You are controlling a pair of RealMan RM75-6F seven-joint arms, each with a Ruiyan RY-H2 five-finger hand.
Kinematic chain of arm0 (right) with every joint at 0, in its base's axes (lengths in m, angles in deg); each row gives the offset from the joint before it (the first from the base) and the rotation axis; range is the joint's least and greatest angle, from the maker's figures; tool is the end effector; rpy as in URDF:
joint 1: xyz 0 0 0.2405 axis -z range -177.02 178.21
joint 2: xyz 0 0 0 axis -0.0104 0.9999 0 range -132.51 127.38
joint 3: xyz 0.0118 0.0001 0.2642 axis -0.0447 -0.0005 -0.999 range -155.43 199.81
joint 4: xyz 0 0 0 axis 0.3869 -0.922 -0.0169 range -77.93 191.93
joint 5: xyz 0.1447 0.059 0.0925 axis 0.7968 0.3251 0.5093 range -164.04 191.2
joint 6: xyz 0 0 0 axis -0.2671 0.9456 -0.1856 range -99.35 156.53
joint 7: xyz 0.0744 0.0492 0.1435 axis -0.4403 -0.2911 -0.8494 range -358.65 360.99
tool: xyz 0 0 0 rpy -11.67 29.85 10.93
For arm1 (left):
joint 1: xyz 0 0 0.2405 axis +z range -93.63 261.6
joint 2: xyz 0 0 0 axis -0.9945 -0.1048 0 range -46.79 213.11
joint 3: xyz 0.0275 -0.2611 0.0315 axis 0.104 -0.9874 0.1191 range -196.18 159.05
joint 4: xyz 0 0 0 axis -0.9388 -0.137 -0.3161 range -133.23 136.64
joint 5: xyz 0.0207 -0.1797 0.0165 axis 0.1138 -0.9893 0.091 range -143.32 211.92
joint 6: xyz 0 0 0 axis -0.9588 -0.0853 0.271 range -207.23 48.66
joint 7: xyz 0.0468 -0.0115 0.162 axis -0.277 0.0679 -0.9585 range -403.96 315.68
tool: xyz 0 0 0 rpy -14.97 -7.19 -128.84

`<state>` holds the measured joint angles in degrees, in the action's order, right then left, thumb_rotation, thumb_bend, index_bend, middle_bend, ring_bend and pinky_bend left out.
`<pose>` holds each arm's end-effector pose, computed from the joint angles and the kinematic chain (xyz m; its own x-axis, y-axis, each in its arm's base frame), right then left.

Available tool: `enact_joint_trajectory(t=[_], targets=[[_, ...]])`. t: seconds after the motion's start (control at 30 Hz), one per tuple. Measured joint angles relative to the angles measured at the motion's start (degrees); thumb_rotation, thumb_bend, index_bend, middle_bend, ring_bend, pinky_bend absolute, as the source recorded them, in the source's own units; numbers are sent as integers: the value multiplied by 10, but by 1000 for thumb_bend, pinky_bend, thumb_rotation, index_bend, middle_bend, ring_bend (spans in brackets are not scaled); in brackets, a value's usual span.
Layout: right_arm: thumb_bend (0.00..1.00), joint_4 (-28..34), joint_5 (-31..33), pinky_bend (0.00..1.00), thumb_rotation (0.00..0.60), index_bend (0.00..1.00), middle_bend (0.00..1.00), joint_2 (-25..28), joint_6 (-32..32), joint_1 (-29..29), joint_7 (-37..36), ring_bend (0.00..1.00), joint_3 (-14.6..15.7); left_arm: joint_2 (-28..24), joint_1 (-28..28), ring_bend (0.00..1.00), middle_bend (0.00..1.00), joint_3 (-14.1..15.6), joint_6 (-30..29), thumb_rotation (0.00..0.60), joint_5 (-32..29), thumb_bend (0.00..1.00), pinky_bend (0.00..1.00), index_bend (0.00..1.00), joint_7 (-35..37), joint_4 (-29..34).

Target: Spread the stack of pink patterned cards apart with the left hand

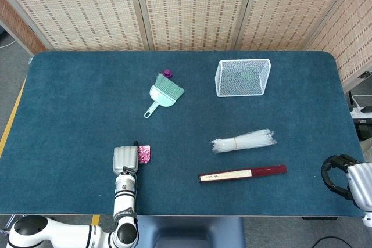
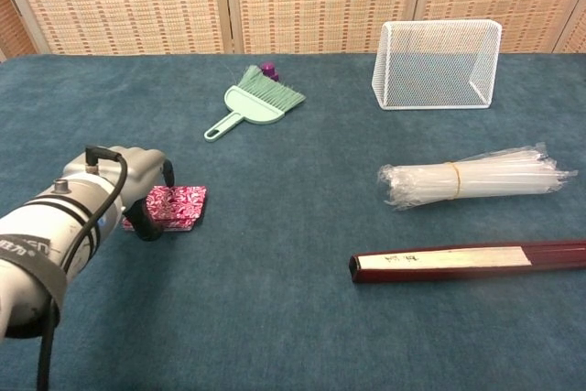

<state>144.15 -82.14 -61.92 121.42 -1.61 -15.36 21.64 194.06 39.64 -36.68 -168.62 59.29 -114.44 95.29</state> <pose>-0.3016 -0.1814 0.2229 0.2870 0.0389 0.9572 -0.9456 -0.1483 0.2895 -0.1408 0.3163 -0.0547 0.5829 0.4096 0.7017 0.7445 0.0767 -0.6632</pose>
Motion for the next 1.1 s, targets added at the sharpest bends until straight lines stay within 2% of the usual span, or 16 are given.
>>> enact_joint_trajectory(t=[0.3,0.73,0.97,1.1], targets=[[461,2,2,799,600,647,580,0,-2,-1,1,520,-1,-1,4,1000,1000,7,-3,600,15,357,1000,348,13,2],[460,1,2,799,600,646,580,-1,-2,-1,2,520,0,-9,13,1000,1000,14,-5,600,32,356,1000,427,30,11],[460,1,2,799,600,647,580,-1,-3,-2,4,520,0,-40,28,1000,1000,32,-14,600,52,355,1000,444,36,51],[461,2,2,799,600,646,580,-1,-4,-2,4,520,0,-76,42,1000,1000,49,-18,600,66,355,1000,451,43,85]])
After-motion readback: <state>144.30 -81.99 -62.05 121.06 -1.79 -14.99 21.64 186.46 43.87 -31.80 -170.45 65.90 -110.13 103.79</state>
